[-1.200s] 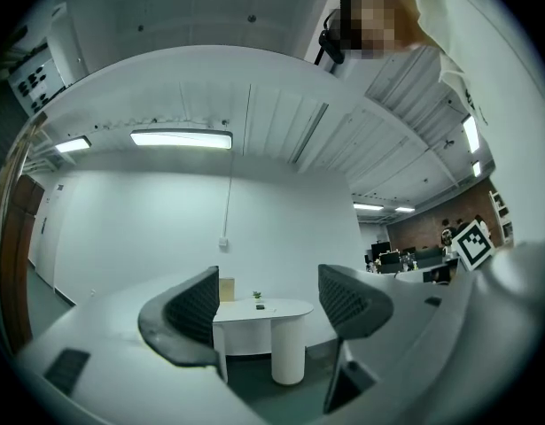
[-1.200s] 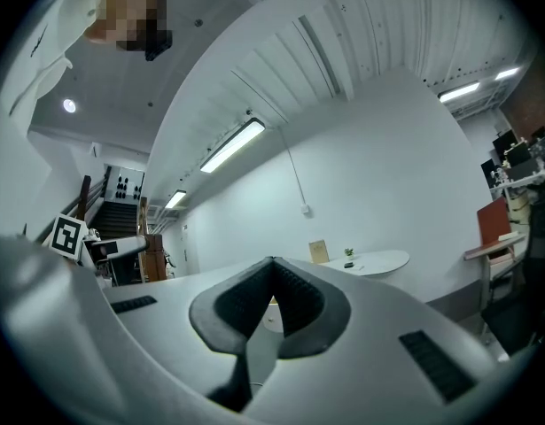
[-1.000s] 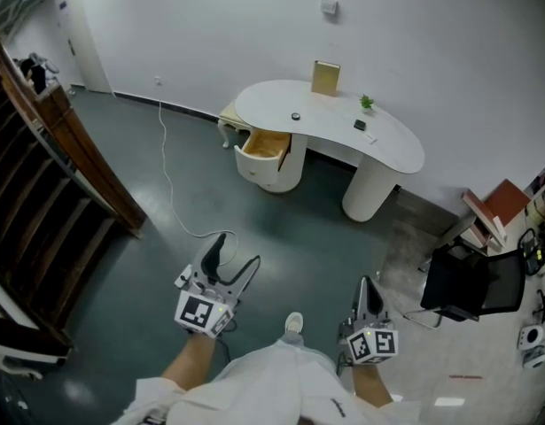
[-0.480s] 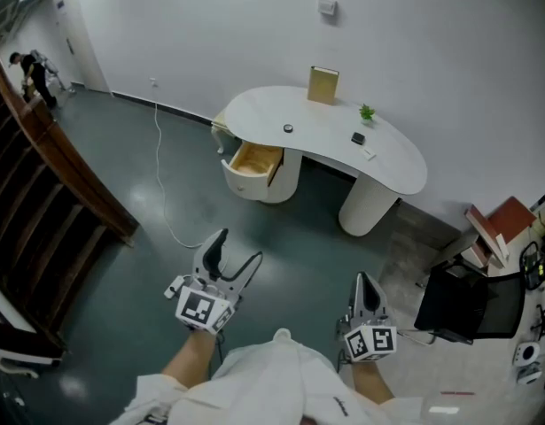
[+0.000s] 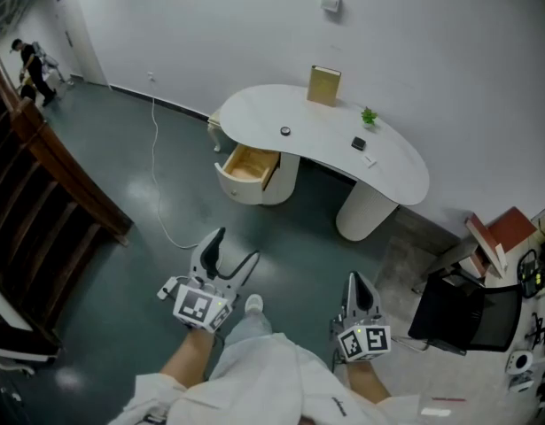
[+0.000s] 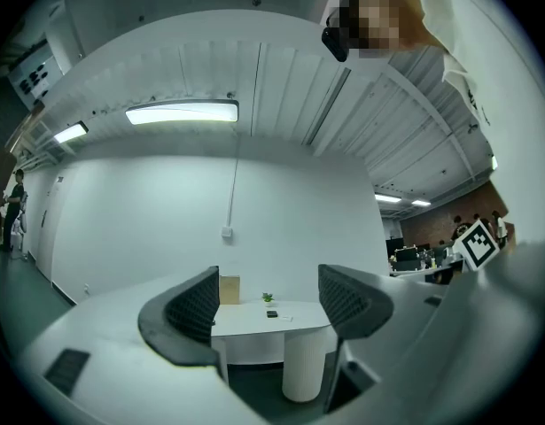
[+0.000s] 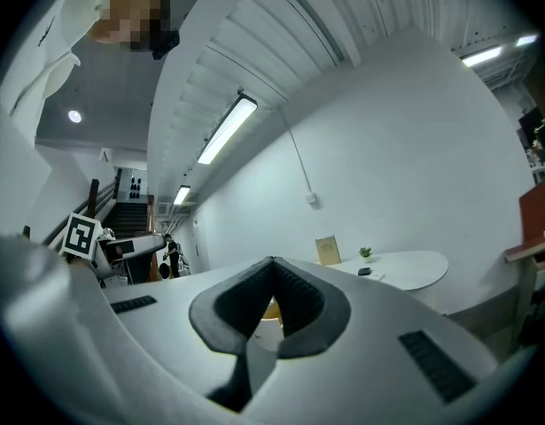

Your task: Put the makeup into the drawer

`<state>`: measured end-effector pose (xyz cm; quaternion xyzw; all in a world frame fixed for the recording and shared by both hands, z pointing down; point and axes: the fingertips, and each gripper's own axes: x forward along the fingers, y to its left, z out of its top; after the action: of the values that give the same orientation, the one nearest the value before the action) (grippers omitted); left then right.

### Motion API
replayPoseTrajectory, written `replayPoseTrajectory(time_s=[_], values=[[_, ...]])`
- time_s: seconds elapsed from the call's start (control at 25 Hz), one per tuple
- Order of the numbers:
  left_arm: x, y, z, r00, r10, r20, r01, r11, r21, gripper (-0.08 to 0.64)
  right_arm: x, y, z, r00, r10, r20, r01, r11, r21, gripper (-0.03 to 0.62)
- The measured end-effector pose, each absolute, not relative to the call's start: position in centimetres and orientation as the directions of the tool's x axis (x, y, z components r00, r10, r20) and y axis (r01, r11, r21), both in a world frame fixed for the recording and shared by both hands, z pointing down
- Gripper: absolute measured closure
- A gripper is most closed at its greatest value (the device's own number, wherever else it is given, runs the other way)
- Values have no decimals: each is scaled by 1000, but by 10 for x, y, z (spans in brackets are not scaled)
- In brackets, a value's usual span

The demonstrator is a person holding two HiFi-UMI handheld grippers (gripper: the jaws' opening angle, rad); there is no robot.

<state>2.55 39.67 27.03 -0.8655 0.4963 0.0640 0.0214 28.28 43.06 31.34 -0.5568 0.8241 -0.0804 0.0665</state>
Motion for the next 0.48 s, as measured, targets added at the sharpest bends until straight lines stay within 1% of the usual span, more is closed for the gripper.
replayPoseTrajectory(time_s=[0.16, 0.48], values=[[22, 368, 275, 492, -862, -120, -866, -499, 33, 221, 282, 407, 321, -362, -932, -10, -910, 355, -215, 575], [11, 283, 283, 520, -846, -122, -847, -529, 53, 221, 271, 329, 326, -327, -945, -7, -924, 321, -210, 575]])
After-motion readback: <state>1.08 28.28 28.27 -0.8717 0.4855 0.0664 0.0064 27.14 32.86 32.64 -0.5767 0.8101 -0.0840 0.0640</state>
